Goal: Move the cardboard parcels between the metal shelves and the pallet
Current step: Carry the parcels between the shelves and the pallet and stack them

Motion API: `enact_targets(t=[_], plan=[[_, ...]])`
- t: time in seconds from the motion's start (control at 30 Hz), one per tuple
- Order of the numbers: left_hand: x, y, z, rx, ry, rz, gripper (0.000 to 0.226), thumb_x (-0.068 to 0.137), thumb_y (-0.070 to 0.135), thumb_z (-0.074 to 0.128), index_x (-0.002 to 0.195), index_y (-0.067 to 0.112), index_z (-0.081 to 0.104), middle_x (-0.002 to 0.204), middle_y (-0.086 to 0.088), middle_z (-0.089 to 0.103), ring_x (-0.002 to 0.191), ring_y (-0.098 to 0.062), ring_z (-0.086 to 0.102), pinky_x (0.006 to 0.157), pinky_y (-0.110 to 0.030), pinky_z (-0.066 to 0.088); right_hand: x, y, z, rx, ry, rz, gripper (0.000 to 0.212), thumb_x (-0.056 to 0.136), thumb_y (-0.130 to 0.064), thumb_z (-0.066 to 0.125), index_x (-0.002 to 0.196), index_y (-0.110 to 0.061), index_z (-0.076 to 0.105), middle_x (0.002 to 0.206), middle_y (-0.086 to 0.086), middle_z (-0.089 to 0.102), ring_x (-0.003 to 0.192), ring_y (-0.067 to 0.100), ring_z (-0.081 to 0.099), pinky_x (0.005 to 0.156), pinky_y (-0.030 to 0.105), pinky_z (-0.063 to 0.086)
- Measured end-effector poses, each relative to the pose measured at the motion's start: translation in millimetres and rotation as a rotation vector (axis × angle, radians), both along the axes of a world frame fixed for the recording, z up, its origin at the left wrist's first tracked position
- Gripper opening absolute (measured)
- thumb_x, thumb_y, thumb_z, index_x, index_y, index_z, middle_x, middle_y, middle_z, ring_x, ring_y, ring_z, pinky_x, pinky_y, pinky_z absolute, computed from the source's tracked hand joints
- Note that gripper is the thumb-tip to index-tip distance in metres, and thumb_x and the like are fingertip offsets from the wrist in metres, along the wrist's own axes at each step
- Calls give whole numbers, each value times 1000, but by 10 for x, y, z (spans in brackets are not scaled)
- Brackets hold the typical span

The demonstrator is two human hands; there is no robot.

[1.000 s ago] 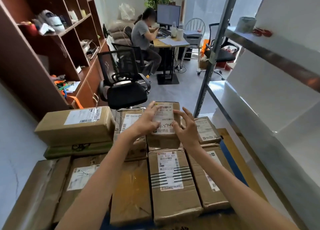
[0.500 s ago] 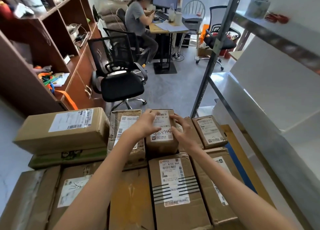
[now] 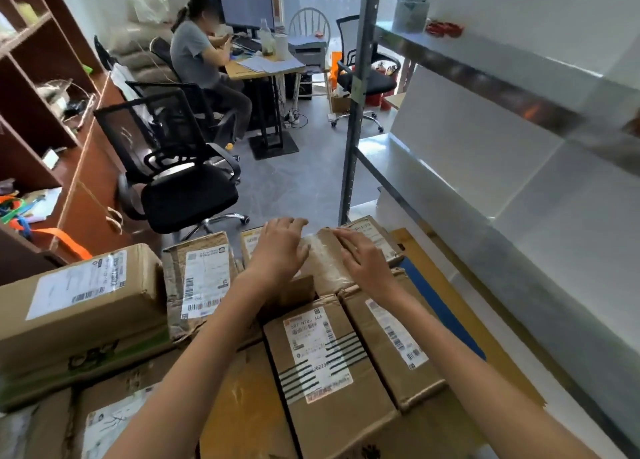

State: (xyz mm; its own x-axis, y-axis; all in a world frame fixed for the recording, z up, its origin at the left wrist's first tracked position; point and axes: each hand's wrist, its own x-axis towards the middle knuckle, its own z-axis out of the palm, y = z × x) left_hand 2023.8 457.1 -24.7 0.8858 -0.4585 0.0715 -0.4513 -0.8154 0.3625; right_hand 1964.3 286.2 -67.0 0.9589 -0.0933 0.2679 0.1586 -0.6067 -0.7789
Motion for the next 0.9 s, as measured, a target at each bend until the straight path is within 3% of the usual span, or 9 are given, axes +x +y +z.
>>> enact_targets(t=[0.07, 0.2, 0.37, 0.6, 0.73, 0.83, 0.9], plan=[[-121, -304, 67, -25, -14, -100, 53, 94, 24, 56, 143, 15, 39, 142, -9, 44, 134, -26, 35, 113, -38, 29, -252, -253, 55, -45, -24, -76, 38, 91, -4, 52, 129, -12, 55, 127, 3, 59, 121, 11, 49, 105, 25, 38], [-481, -1030, 168, 15, -43, -298, 55, 95, 26, 55, 145, 16, 36, 145, -7, 42, 135, -25, 33, 112, -38, 31, -982, -869, 183, -139, -35, -309, 38, 92, -6, 49, 129, -14, 54, 128, 3, 56, 123, 17, 45, 105, 28, 37], [-1378, -2056, 277, 44, -62, -554, 52, 96, 27, 50, 144, 13, 35, 145, -12, 41, 134, -31, 34, 108, -42, 35, -2474, -1551, 208, -144, 103, -684, 39, 96, -12, 46, 135, -17, 48, 134, 5, 50, 131, 19, 35, 108, 31, 29], [-3847, -2982, 341, 14, -75, -1100, 51, 99, 31, 45, 144, 12, 32, 146, -11, 37, 135, -30, 31, 107, -44, 35, -5444, -1619, 258, -89, 167, -1234, 37, 94, -8, 48, 129, -18, 55, 131, 5, 52, 126, 16, 41, 101, 14, 24], [-5442, -3082, 377, -19, -108, -1362, 50, 98, 31, 46, 143, 11, 34, 144, -11, 40, 133, -30, 35, 110, -39, 29, -7116, -1167, 378, -109, 161, -1494, 36, 89, 0, 49, 121, -12, 60, 118, 11, 60, 115, 26, 52, 96, 21, 35], [-6511, -3018, 395, -55, -99, -1521, 49, 99, 32, 45, 143, 12, 35, 144, -10, 40, 133, -29, 36, 110, -39, 32, -8139, -729, 454, -132, 158, -1662, 32, 90, -2, 50, 119, -12, 61, 100, -5, 59, 102, 15, 53, 88, 20, 36], [-7132, -2940, 394, -72, -106, -1601, 48, 99, 30, 45, 142, 12, 36, 144, -10, 40, 133, -29, 37, 108, -38, 33, -8690, -456, 513, -121, 151, -1765, 31, 90, -2, 49, 116, -12, 63, 98, -6, 61, 102, 18, 57, 91, 27, 43]])
